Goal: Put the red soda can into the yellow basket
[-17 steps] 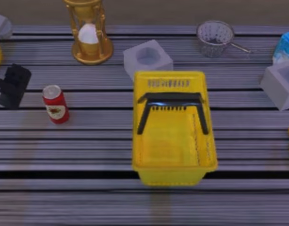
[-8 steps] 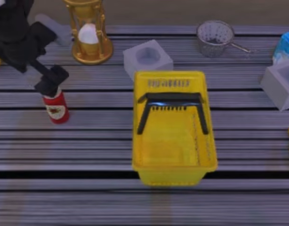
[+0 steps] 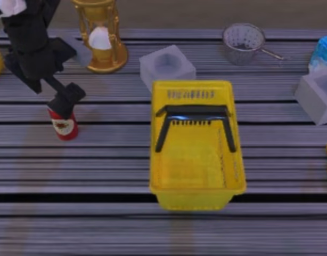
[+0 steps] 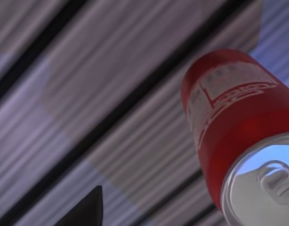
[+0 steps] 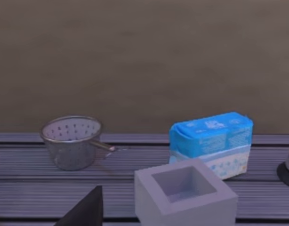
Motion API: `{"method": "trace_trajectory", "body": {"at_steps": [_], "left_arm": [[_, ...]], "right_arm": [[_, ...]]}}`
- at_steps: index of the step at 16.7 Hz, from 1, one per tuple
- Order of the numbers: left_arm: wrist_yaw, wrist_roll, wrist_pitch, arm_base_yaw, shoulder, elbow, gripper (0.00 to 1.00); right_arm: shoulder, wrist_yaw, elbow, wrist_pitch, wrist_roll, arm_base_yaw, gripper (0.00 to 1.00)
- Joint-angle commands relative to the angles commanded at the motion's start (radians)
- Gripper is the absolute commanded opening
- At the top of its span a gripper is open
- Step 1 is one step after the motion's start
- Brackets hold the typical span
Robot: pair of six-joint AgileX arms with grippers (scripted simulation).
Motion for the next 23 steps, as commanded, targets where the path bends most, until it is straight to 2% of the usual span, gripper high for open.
{"method": "trace_trajectory", "body": {"at_steps": [4,10,14,23], "left_arm": [[0.0,0.001,0.02,0.003,0.003,-0.017,1.0],[0.0,0.001,0.166,0.001,0.046,-0.119,1.0],[0.0,0.002,0.17,0.001,0.048,-0.123,1.0],[0.0,0.002,0.17,0.001,0.048,-0.123,0.32]], "right_arm": [[0.0,0.0,0.0,0.0,0.0,0.0,1.0],[0.0,0.0,0.0,0.0,0.0,0.0,1.0],[0.0,0.0,0.0,0.0,0.0,0.0,1.0],[0.0,0.0,0.0,0.0,0.0,0.0,1.0]]}}
